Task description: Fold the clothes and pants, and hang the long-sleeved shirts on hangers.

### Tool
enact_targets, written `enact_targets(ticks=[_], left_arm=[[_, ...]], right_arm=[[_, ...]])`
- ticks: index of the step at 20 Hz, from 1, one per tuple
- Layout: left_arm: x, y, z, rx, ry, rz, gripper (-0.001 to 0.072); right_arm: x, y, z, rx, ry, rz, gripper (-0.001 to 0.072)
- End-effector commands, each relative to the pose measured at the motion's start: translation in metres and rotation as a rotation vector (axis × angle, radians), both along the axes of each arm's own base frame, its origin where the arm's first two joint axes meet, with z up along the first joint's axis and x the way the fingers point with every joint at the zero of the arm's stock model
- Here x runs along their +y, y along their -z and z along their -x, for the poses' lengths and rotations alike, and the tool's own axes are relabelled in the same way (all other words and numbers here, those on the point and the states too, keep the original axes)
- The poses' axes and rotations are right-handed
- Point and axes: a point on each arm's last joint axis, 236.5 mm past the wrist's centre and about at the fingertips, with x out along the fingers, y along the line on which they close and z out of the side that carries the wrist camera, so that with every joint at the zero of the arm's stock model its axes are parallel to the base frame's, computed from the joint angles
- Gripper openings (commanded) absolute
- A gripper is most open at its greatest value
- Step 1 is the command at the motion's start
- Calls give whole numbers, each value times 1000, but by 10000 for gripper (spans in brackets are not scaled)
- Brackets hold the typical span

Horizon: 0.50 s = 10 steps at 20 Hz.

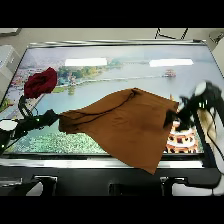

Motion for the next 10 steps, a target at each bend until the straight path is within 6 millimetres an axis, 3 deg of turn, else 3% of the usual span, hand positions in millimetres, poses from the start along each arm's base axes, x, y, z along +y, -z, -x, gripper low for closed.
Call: enact_targets(ticks=[1, 4, 8, 9, 10], left_arm=[[3, 1, 0, 0, 1, -4, 27], [1, 1, 2, 4, 5, -1, 28], [-1, 2, 4, 13, 16, 5, 27], [-1, 2, 4, 14, 17, 6, 28], [-1, 2, 4, 13, 16, 5, 27]], right_arm=[[6, 40, 72, 36, 123, -19, 615], [31, 53, 65, -29, 201, -98, 615], [43, 57, 12, -212, 345, -146, 599], [38, 60, 3, -241, 381, -123, 549], [33, 62, -5, -263, 418, -100, 431]])
